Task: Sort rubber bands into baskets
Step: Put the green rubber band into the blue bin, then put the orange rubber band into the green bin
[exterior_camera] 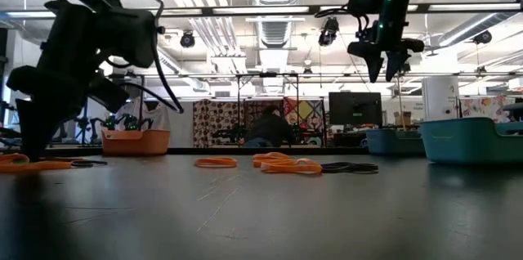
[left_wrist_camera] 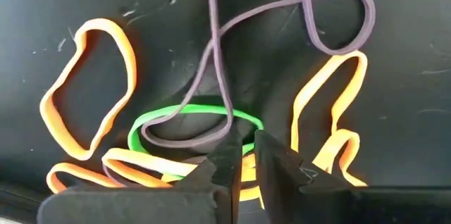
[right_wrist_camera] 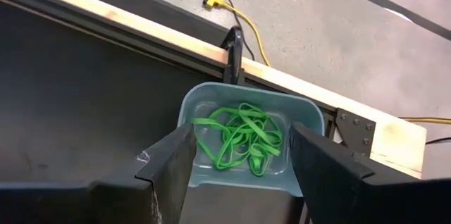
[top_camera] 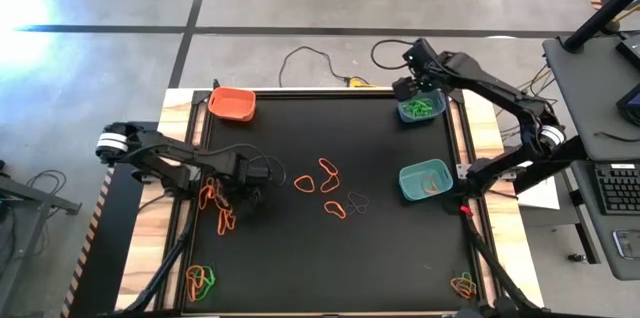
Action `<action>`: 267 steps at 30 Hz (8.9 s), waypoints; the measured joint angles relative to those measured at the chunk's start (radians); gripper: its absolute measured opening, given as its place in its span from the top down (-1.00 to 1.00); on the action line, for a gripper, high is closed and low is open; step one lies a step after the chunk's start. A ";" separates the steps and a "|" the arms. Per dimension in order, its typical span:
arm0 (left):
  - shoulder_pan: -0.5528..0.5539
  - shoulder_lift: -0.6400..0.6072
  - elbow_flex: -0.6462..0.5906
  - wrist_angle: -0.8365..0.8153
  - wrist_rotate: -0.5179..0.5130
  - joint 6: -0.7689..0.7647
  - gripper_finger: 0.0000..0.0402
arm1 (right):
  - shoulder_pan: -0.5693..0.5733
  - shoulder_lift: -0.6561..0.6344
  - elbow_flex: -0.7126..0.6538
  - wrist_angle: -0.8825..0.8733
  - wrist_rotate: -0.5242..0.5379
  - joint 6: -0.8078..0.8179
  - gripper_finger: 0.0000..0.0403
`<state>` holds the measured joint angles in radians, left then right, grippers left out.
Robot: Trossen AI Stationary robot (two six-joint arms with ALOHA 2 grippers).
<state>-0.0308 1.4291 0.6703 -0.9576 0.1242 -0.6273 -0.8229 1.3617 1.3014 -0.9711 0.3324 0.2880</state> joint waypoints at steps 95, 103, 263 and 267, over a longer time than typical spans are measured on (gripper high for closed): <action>0.470 0.479 0.556 0.987 0.253 0.283 0.23 | 0.394 0.137 -0.423 0.765 -0.380 -0.272 -0.09; 0.471 0.085 0.184 1.170 0.084 0.306 0.19 | 0.392 0.337 -0.355 0.820 -0.469 -0.393 -0.09; -0.204 -0.611 0.078 0.027 -0.248 0.349 0.24 | 0.849 -0.199 -0.393 -0.249 -0.206 0.802 0.96; -0.204 -0.611 0.078 0.039 -0.257 0.349 0.24 | 0.849 -0.193 -0.492 -0.194 -0.297 0.824 0.96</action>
<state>-0.2344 0.8177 0.7479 -0.9184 -0.1329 -0.2783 0.0265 1.1683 0.8093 -1.1647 0.0354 1.1119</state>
